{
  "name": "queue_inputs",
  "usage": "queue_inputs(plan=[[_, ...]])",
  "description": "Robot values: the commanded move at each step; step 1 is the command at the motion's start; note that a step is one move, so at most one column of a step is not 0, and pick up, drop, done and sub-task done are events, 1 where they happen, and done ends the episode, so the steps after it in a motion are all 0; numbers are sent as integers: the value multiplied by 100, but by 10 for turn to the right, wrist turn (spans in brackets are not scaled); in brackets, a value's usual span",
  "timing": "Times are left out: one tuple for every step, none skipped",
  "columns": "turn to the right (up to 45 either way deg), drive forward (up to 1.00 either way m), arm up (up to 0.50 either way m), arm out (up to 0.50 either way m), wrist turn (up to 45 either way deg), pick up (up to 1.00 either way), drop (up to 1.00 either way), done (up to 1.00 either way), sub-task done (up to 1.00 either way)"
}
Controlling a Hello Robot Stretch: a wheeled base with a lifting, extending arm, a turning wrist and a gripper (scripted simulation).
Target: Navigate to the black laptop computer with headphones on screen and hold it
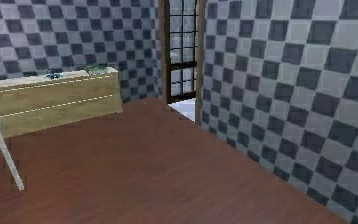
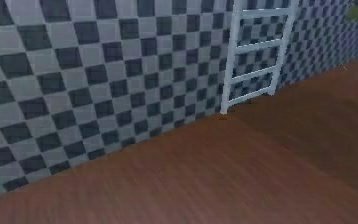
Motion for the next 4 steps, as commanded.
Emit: queue_inputs(plan=[[0,100,0,0,0,0,0,0,0],[-30,0,0,0,0,0,0,0,0],[0,100,0,0,0,0,0,0,0],[0,60,0,0,0,0,0,0,0]])
